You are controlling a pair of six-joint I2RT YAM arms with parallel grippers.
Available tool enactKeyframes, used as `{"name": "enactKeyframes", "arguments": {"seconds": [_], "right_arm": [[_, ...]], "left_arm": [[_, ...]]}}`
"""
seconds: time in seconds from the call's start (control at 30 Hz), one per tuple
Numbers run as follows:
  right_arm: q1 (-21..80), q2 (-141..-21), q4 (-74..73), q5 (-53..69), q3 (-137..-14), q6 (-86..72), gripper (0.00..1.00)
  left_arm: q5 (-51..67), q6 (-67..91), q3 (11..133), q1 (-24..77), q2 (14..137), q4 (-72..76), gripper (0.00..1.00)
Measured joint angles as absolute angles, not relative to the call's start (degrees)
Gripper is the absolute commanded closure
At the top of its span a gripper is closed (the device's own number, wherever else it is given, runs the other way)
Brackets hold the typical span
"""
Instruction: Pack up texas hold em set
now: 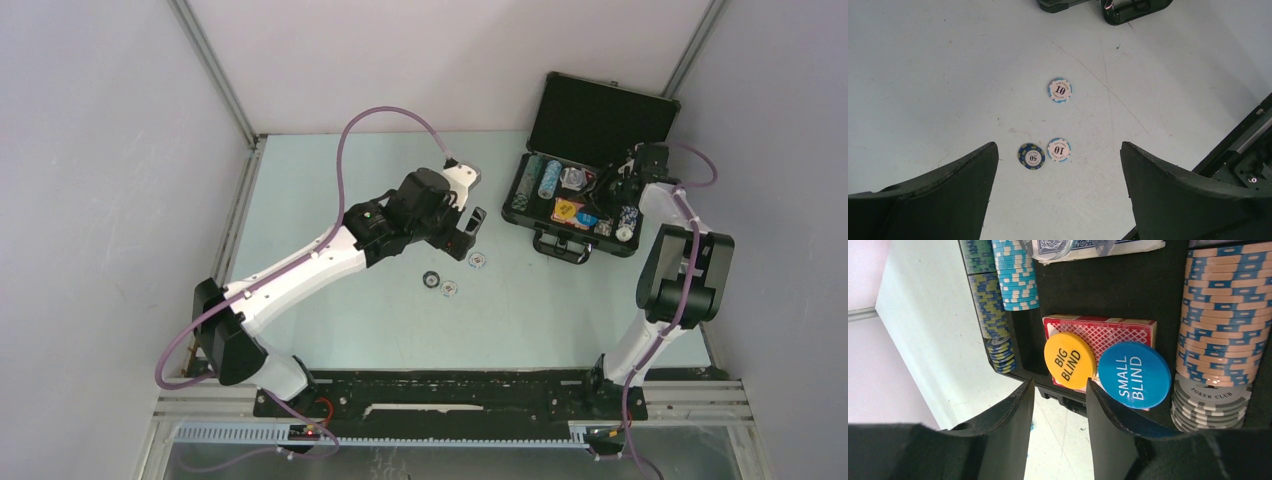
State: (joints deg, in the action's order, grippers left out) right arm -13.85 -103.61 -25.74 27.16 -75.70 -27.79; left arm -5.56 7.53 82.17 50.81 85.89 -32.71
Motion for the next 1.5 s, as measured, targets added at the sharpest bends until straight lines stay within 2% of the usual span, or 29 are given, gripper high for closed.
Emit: {"name": "enactKeyframes", "arguments": {"seconds": [0.27,0.83,1.27,1.5], "right_arm": [[-14.6,-102.8,-27.7,24.3,-75.7,-26.3,0.49],[-16.8,-101.9,-28.6,20.0,-74.7,-24.2,0.38],[-17.0,-101.9,-28.3,19.9,-74.7,-24.1,0.36],[-17.0,-101.9,-28.0,19.9,-74.7,-24.1,0.31]], "left_arm": [[-5.3,7.5,82.2,50.8,85.9,-32.7,0.02],[-5.2,7.5,82.2,50.8,85.9,-32.7,0.02],[-4.7,7.5,82.2,50.8,85.9,-32.7,0.02],[-4.4,7.5,82.2,50.8,85.9,-32.7,0.02]]}}
